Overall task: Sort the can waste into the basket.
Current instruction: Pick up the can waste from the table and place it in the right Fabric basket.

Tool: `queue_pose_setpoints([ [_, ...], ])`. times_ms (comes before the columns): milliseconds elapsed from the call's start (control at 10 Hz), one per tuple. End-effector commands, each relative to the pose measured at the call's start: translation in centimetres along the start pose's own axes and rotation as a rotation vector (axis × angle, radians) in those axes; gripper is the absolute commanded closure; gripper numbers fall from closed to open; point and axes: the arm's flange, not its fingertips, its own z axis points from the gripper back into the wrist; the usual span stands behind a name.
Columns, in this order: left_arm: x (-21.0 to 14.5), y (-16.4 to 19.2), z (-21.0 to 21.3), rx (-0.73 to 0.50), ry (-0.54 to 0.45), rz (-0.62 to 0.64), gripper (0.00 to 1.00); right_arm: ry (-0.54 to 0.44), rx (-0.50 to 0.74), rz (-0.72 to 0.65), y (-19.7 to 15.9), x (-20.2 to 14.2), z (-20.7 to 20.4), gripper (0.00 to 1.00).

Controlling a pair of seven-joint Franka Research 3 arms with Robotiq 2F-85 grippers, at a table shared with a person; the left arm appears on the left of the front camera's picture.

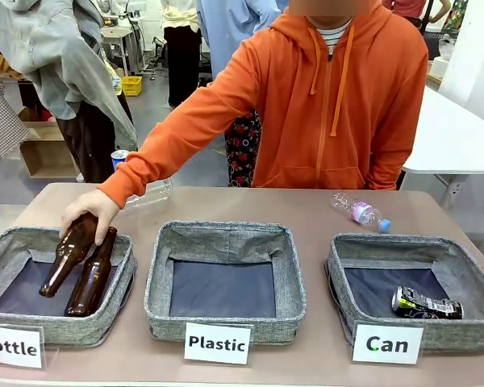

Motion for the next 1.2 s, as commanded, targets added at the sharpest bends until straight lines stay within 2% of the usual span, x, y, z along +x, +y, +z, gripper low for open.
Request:
queue_pose_setpoints([
  [0,-0.1,-1.0,0.4,-0.028,-0.009,0.003,0.0,0.062,-0.092,0.061,1.1,-0.1,-0.8,0.0],
  [700,-2.5,-0.8,-3.5,0.01,0.113,0.007,0.0,0.062,-0.092,0.061,1.1,-0.1,-0.8,0.0],
  [1100,-7.6,1.6,-11.5,0.083,0.441,0.04,0.0,0.062,-0.092,0.061,1.1,-0.1,-0.8,0.0],
])
